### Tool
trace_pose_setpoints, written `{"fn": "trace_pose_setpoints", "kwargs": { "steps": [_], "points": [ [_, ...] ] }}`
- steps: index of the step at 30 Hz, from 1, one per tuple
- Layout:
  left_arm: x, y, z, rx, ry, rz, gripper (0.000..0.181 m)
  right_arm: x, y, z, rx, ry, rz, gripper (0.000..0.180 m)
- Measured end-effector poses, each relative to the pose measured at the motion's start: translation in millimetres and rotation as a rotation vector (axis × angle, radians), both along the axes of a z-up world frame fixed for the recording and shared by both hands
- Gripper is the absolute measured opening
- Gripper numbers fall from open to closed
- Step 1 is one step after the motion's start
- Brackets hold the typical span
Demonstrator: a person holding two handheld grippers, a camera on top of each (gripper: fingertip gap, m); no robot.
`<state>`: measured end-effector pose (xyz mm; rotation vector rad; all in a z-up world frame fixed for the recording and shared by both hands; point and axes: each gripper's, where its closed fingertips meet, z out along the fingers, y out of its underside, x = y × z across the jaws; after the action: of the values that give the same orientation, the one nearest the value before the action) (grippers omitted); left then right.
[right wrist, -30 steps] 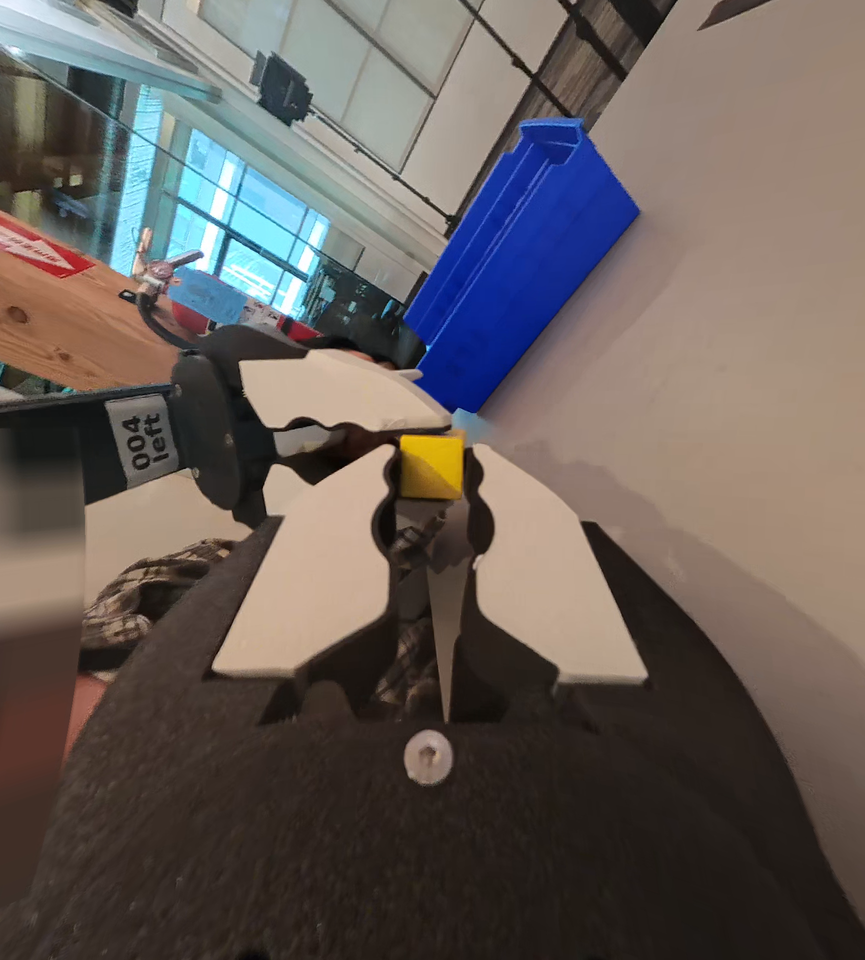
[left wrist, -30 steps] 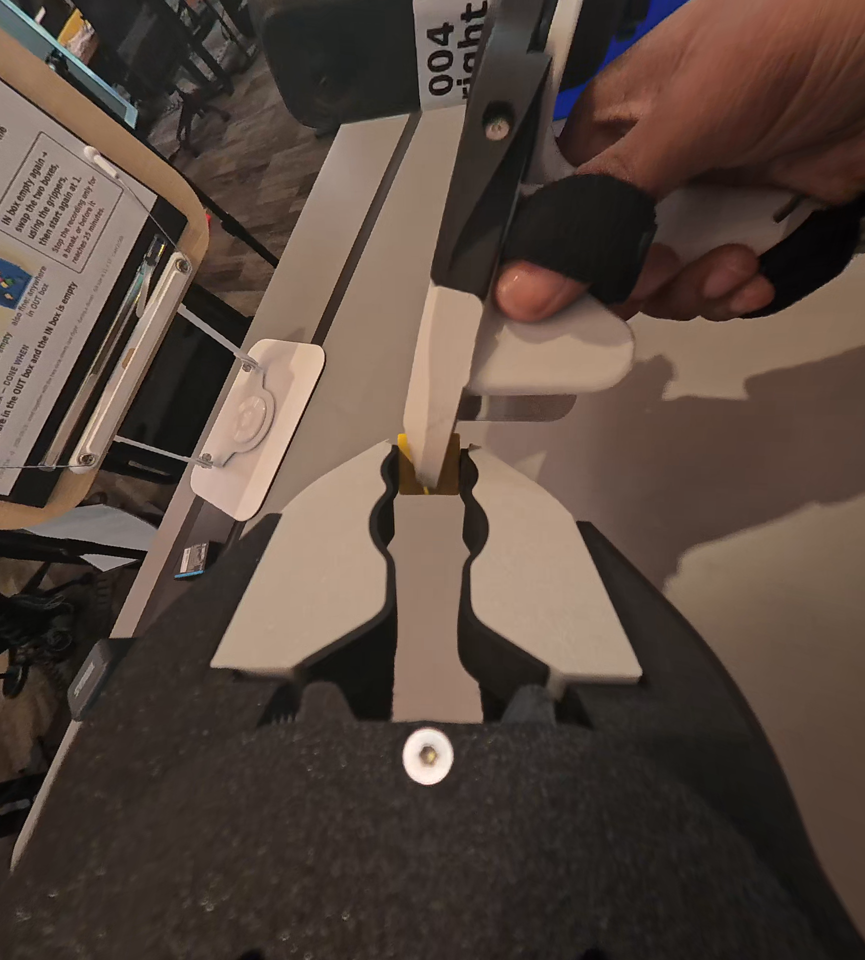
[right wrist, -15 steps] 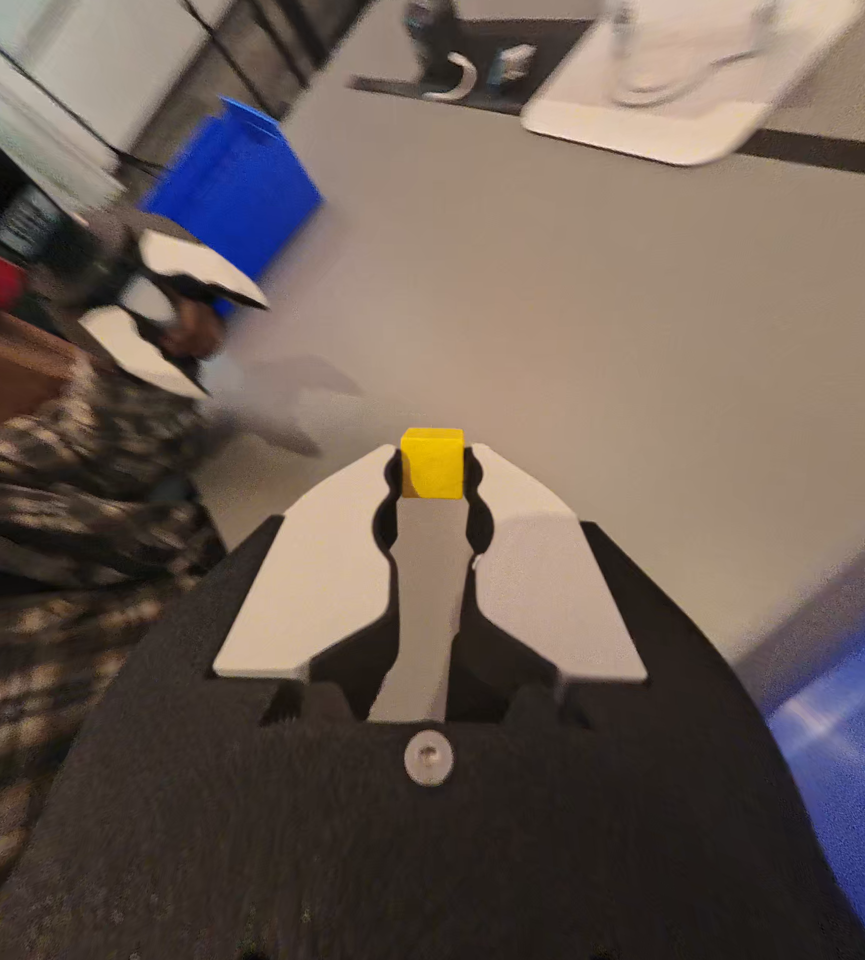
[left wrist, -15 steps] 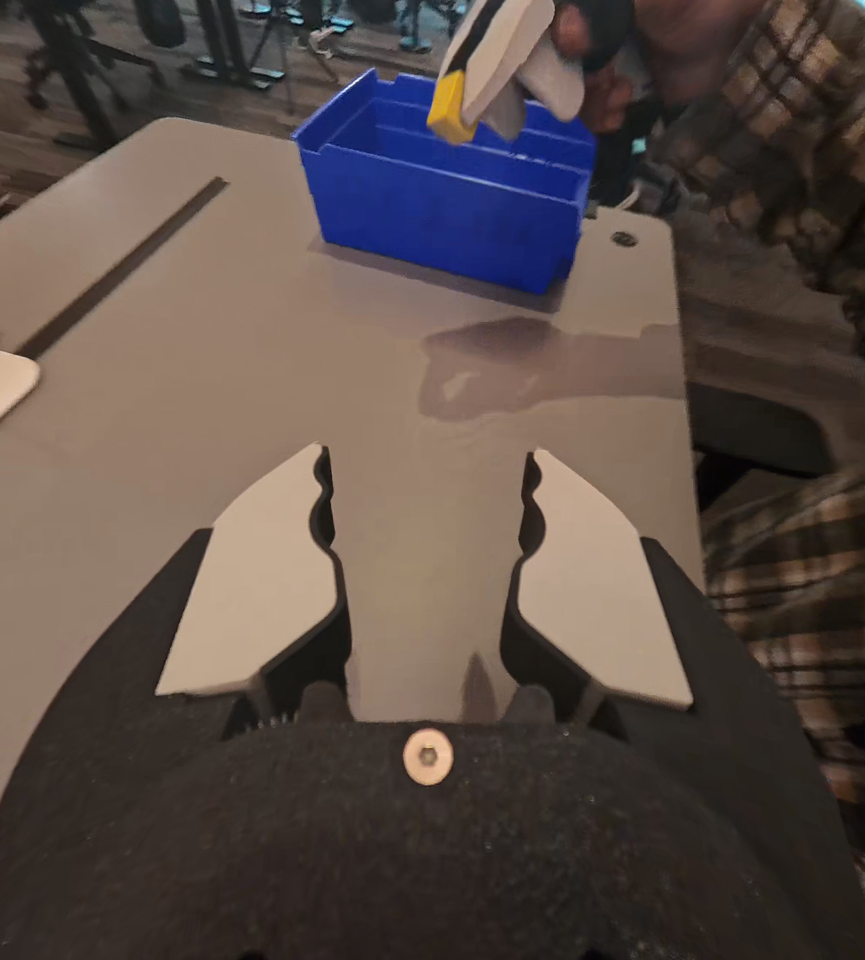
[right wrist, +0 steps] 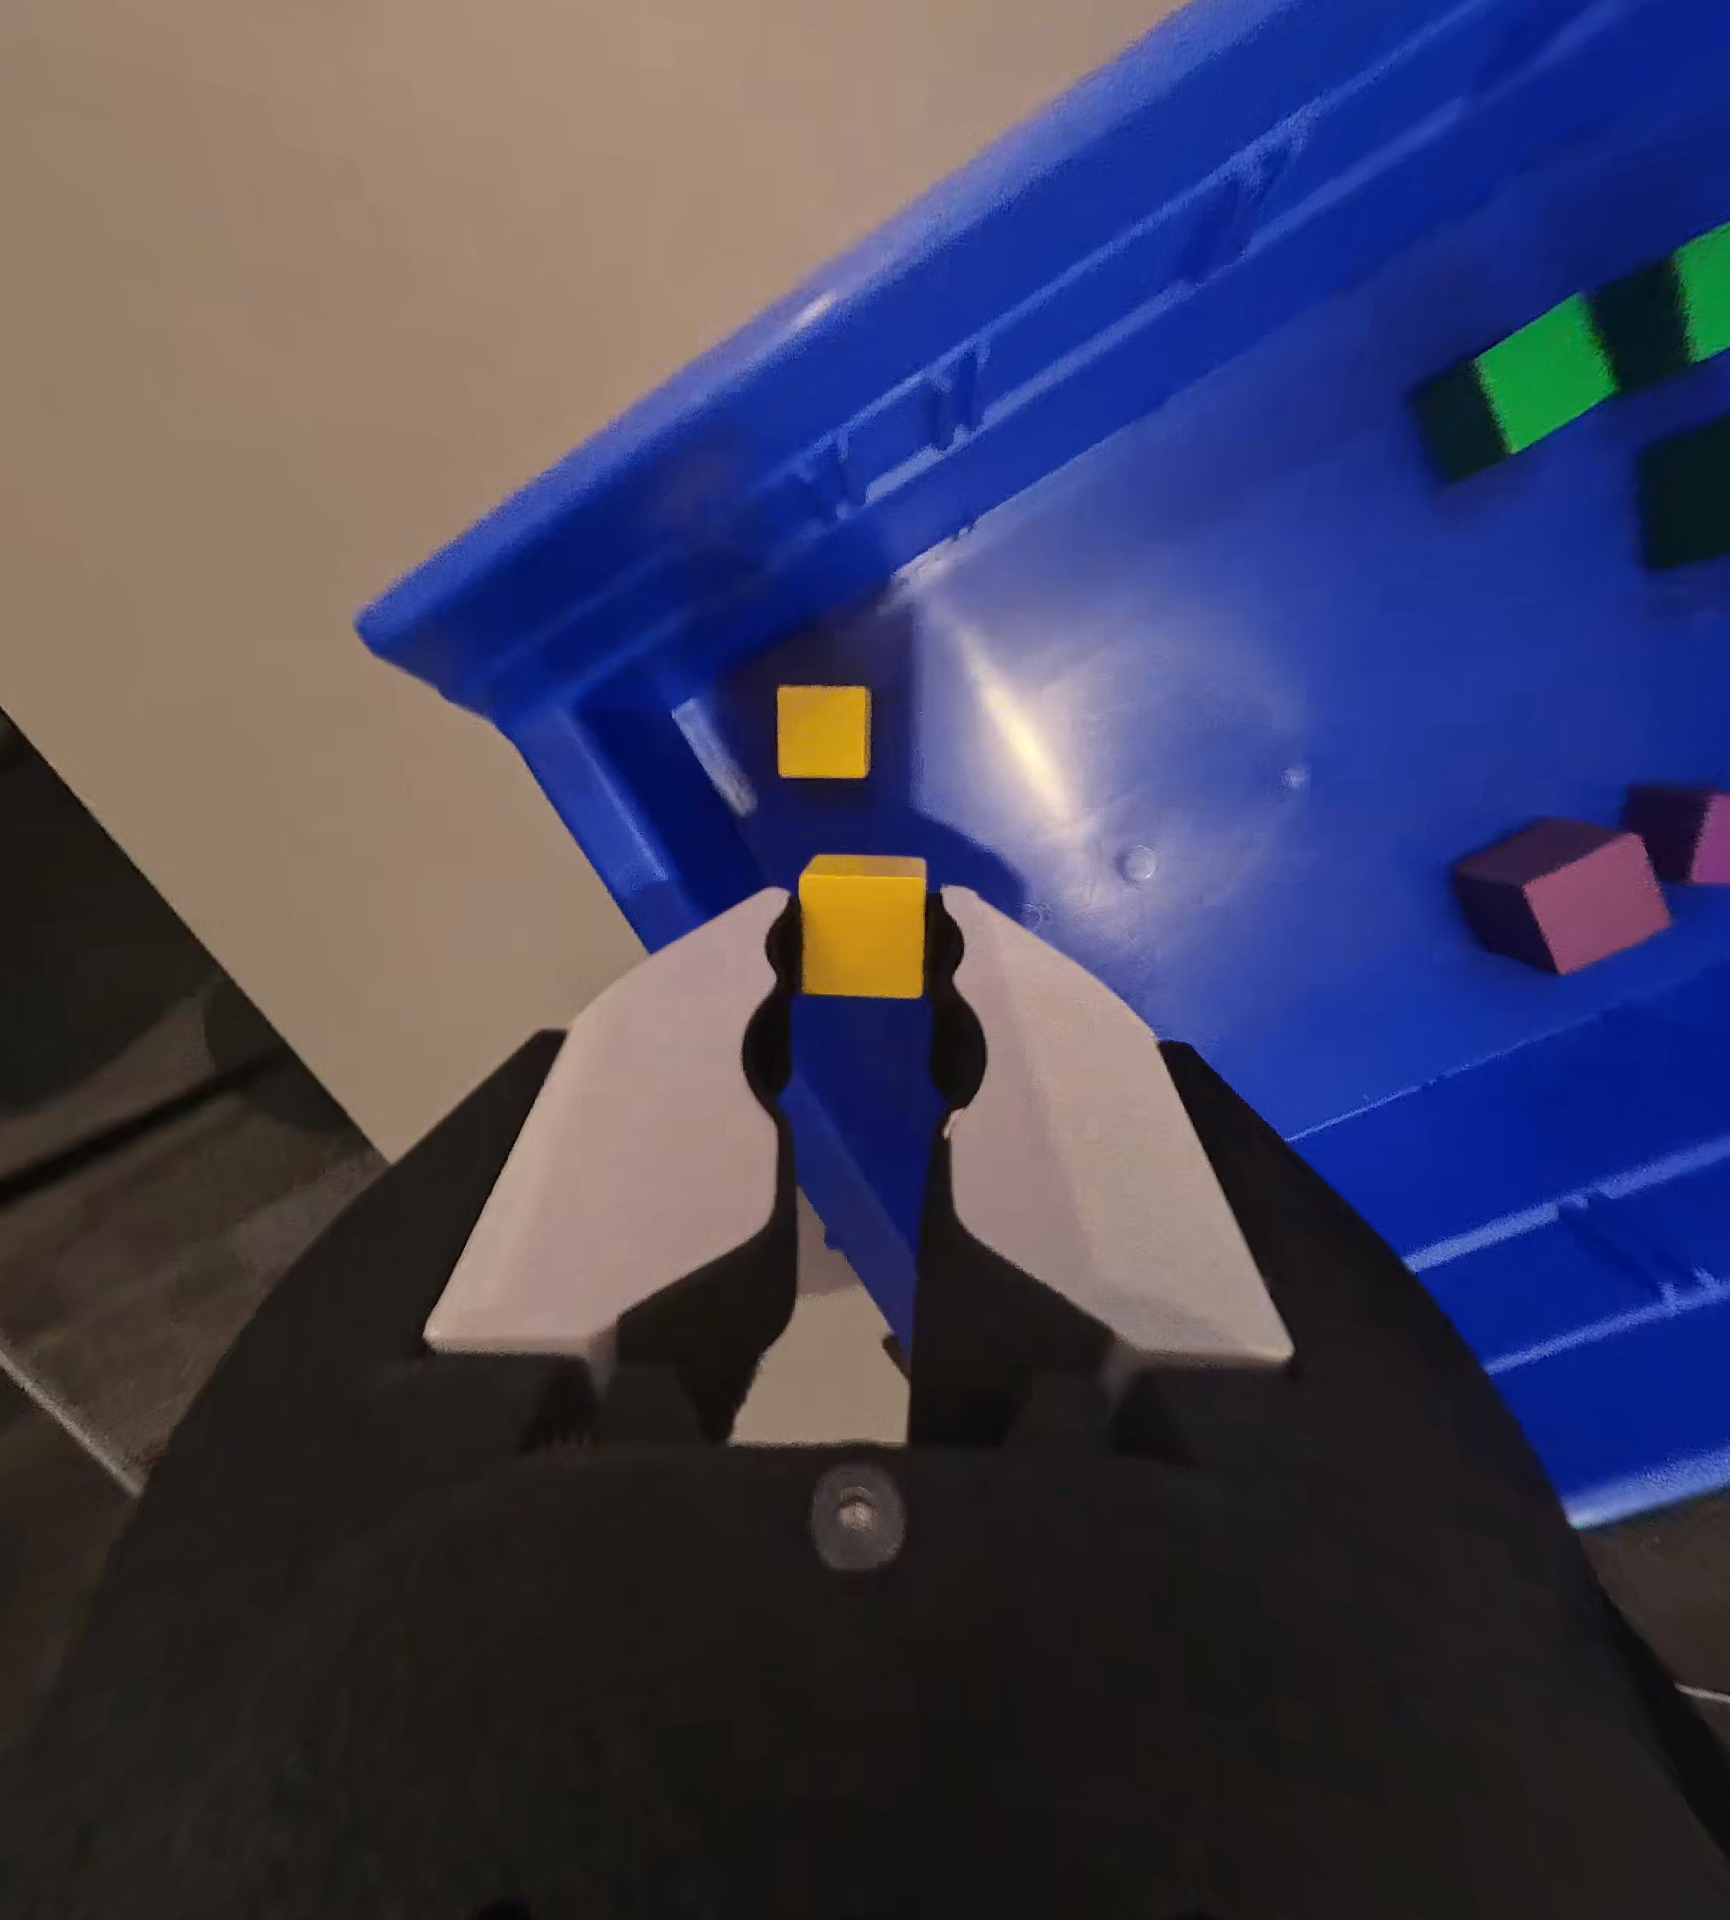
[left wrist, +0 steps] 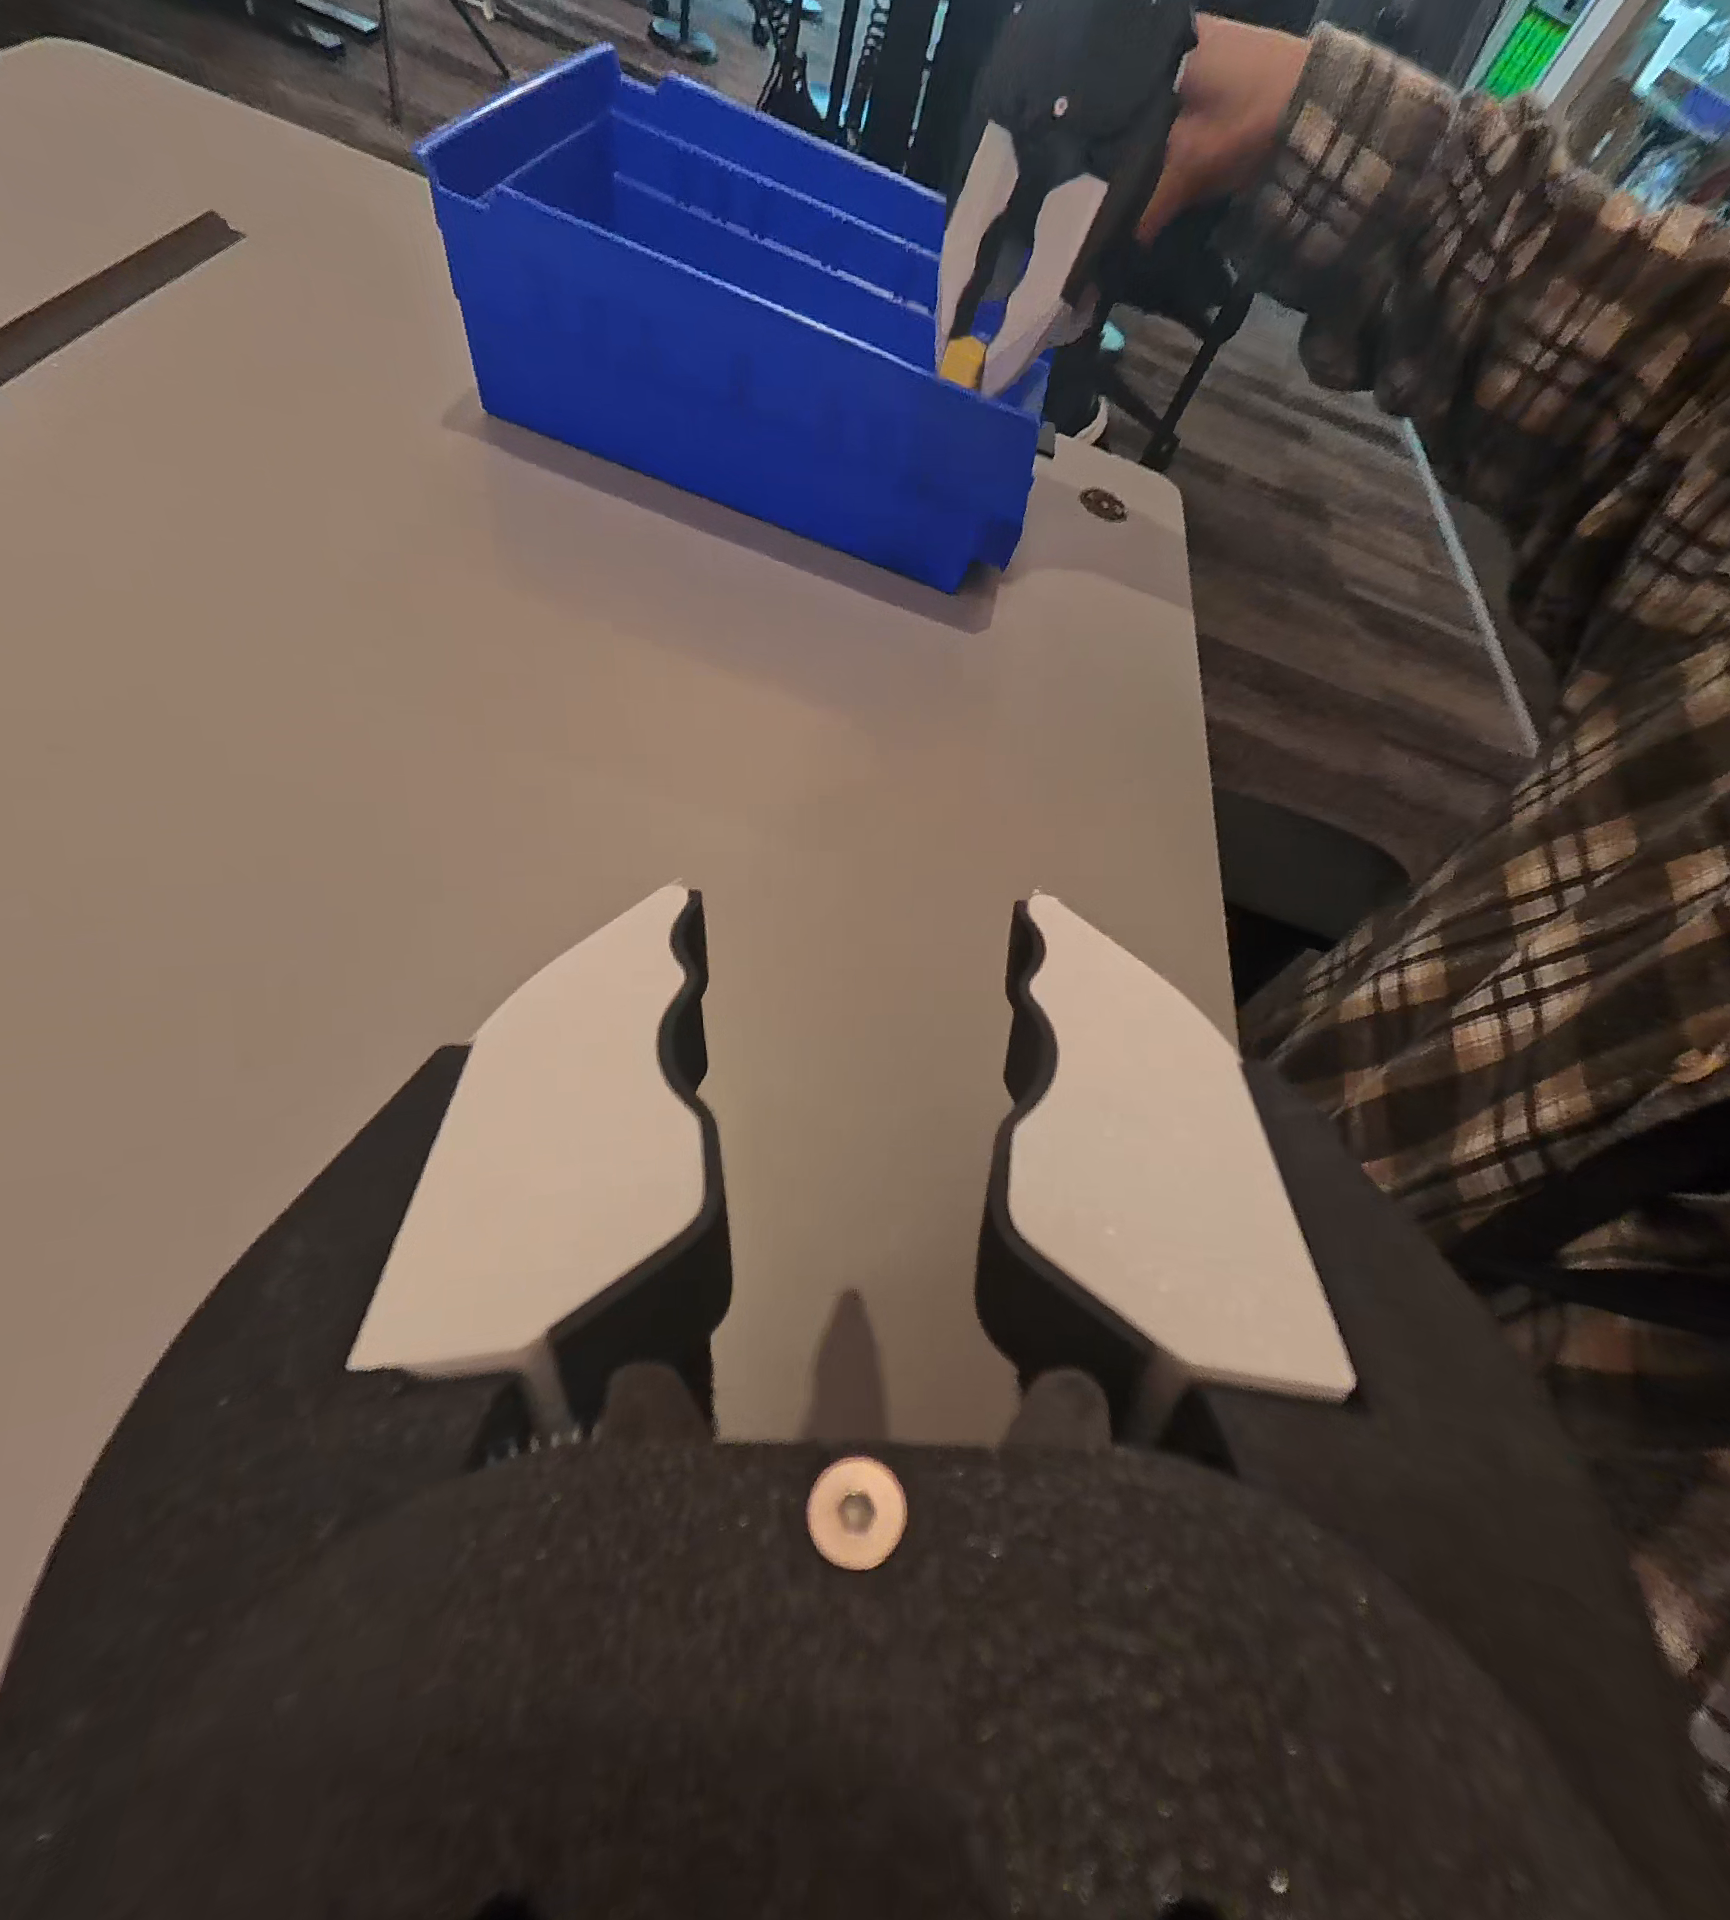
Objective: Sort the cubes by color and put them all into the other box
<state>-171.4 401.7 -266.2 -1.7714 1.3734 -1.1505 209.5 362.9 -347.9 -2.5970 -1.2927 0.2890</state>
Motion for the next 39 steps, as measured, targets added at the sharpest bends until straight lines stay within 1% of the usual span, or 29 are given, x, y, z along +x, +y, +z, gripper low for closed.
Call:
{"fn": "trace_pose_setpoints", "kwargs": {
  "steps": [7,11,14,17,22,24,26,30,32,34,36,39],
  "points": [
    [15,-5,-1,0.028,0.043,-0.016,0.055,-2,-3,-38,-0.103,-0.034,0.133,0.023],
    [17,-6,-3,0.028,0.064,-0.020,0.055,-3,-4,-51,-0.135,-0.069,0.179,0.023],
    [16,-6,-2,0.030,0.065,-0.018,0.054,-7,-5,-55,-0.168,-0.068,0.196,0.023],
    [12,-6,-2,0.033,0.065,-0.011,0.054,-10,-3,-56,-0.159,-0.063,0.197,0.024],
    [2,-4,0,0.039,0.056,0.003,0.054,-6,-3,-50,-0.179,-0.104,0.183,0.038],
    [-4,-3,3,0.048,0.048,0.013,0.054,-2,-1,-40,-0.161,-0.129,0.168,0.042],
    [-12,-1,7,0.059,0.043,0.028,0.054,4,6,-22,-0.107,-0.146,0.130,0.046],
    [-43,11,20,0.114,0.064,0.098,0.055,8,26,44,0.108,-0.078,-0.051,0.059],
    [-68,21,27,0.146,0.086,0.154,0.055,5,32,80,0.239,-0.032,-0.152,0.063],
    [-99,33,35,0.176,0.122,0.218,0.055,-4,34,108,0.366,0.010,-0.237,0.072],
    [-136,49,43,0.213,0.172,0.298,0.056,-28,31,128,0.464,0.118,-0.282,0.078],
    [-204,77,59,0.259,0.247,0.449,0.057,-84,23,145,0.574,0.382,-0.301,0.077]
  ]
}}
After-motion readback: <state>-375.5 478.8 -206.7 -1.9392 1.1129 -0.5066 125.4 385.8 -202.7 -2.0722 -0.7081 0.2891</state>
